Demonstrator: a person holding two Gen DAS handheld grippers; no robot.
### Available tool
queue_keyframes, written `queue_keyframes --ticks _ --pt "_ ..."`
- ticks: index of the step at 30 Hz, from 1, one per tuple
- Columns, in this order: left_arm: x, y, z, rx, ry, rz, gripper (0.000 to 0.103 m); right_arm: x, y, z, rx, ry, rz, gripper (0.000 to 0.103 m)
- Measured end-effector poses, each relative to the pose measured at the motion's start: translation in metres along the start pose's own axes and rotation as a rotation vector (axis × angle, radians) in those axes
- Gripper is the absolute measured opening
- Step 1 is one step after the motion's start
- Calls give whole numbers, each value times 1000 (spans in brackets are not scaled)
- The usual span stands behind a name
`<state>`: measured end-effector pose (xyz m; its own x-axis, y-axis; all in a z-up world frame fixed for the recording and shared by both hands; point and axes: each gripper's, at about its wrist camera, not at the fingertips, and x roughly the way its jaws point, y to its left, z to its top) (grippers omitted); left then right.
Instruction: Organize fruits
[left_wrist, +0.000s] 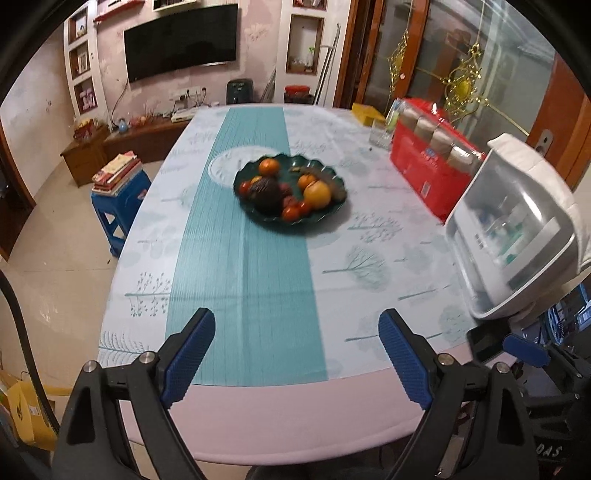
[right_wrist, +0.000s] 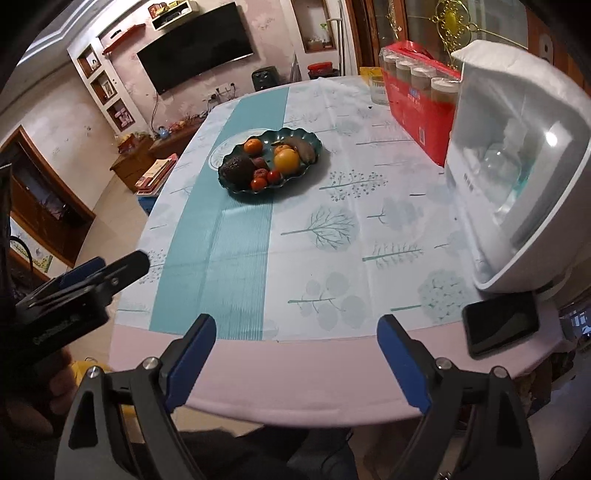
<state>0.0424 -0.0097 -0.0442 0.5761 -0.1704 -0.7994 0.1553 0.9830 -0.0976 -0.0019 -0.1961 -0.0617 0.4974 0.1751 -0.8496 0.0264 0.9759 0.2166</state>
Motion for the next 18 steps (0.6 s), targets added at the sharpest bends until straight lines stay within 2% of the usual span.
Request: queue_keyframes --ticks 8,12,18 --pt "-20 -30 -8 -24 -32 56 102 -17 1 -7 -77 -35 11 93" --pt "-20 -33 -11 -36 -47 92 102 -18 0 -5 -89 -62 -5 103" --pt "-19 -27 -12 -67 -55 141 102 -17 -1 -2 -82 -84 -13 103"
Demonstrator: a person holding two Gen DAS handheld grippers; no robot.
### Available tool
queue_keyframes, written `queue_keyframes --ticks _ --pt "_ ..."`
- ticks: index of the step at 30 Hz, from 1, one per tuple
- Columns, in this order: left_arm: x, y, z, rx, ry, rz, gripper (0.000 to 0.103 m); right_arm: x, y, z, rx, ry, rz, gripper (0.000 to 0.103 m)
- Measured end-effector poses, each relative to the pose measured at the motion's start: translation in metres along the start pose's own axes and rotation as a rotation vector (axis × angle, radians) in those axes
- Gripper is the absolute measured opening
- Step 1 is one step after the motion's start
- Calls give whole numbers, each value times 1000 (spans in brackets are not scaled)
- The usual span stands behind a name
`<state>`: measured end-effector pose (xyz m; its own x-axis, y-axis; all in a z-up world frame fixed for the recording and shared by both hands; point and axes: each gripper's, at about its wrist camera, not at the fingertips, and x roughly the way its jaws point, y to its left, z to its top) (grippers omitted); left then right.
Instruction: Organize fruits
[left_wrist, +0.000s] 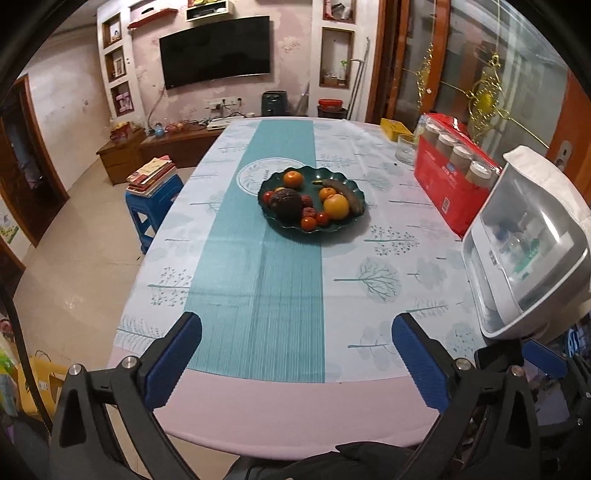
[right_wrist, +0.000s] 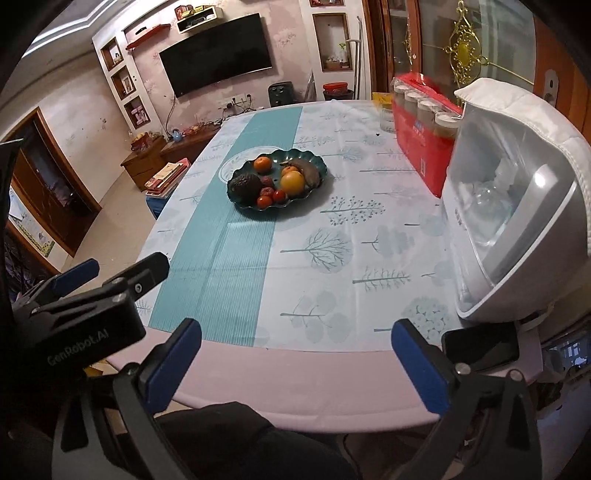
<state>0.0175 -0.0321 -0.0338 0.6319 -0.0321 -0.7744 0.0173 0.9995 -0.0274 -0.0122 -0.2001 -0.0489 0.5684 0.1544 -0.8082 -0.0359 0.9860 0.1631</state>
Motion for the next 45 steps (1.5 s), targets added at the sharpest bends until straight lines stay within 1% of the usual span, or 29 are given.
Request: queue_keyframes --ticks 9,15,30,45 --pt "-5 1 3 -1 -43 16 102 7 -2 5 9 -14 1 103" --pt "-4 -1 6 0 -48 24 102 8 -2 8 5 -22 5 103" --pt "-1 -8 2 -9 -35 31 102 14 -17 9 10 6 6 103" --pt "-1 -14 -3 -16 -16 50 102 18 -22 9 -10 25 22 103"
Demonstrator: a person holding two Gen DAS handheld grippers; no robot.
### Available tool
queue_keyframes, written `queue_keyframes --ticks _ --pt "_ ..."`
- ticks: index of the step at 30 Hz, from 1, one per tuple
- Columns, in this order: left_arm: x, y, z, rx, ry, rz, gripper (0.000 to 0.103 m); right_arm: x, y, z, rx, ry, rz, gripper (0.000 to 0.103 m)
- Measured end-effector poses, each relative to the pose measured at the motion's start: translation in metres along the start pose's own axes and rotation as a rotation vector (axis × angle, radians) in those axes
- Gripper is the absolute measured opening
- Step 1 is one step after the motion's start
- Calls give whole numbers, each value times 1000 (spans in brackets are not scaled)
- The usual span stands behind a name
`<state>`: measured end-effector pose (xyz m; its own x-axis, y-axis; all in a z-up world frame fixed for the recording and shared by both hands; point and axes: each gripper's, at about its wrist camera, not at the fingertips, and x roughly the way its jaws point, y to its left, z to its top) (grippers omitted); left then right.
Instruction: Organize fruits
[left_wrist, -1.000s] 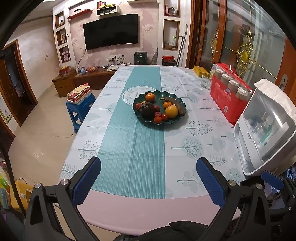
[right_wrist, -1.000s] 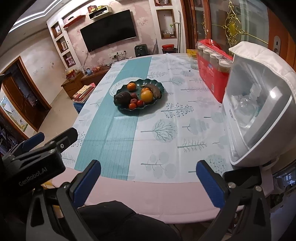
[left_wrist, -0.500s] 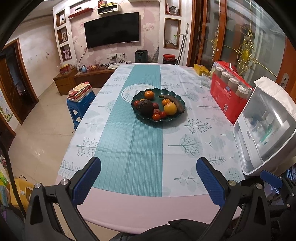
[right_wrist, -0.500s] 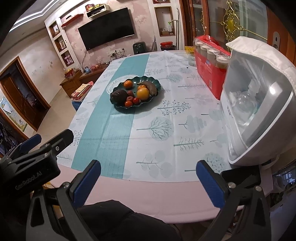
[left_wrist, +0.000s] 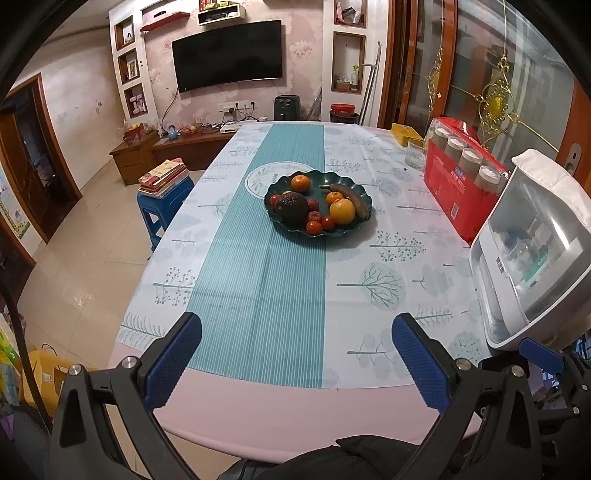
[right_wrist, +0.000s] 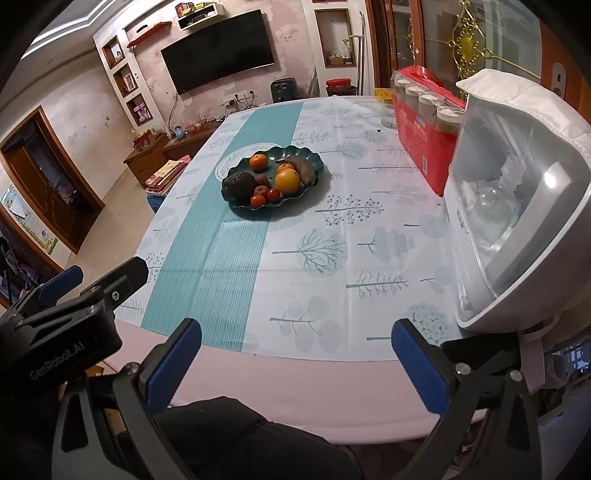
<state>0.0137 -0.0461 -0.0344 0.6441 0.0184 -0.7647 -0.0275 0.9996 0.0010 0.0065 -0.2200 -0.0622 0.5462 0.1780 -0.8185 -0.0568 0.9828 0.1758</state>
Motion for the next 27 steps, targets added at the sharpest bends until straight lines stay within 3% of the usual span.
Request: queue_keyframes --ticks 27 --pt "19 -6 11 5 22 5 102 20 -4 17 -17 28 0 103"
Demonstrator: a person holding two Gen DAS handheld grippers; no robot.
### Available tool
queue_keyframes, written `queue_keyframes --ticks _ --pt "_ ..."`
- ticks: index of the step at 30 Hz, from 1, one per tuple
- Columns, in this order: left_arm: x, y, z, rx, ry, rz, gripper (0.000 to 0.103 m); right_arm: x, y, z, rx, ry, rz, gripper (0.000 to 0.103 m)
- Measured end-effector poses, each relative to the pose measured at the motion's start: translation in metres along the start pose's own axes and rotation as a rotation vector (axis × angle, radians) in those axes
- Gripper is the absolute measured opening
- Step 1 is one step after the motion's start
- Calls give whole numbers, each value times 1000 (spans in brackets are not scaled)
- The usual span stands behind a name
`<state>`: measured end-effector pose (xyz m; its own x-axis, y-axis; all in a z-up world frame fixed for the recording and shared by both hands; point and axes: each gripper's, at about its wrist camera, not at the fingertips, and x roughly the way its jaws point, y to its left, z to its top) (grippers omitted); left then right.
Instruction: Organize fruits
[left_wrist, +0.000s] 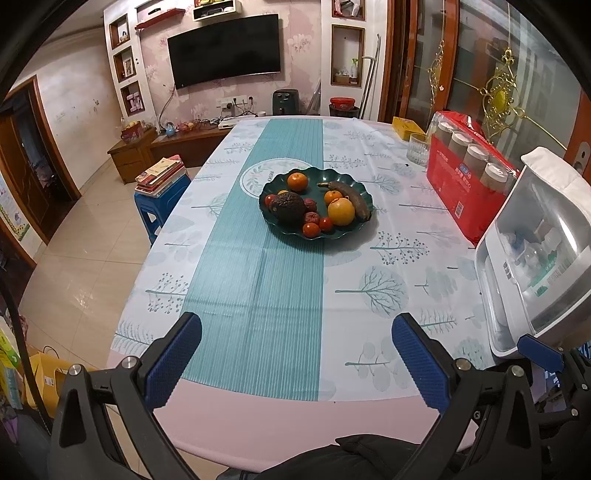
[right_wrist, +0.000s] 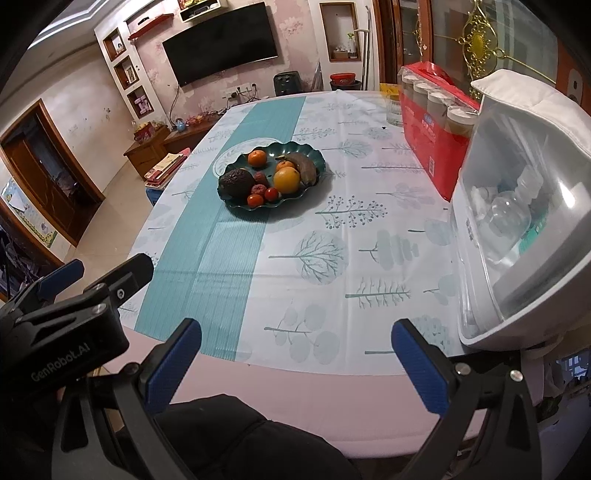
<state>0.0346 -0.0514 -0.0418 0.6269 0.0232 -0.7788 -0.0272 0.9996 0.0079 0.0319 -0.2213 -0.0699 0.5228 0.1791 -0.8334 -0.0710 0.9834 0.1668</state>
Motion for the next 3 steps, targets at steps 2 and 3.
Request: queue_keyframes --ticks 2,3 --pt "3 -1 2 3 3 0 102 2 -1 2 -1 4 0 103" --pt "5 -2 3 4 6 1 102 2 -1 3 -1 7 1 103"
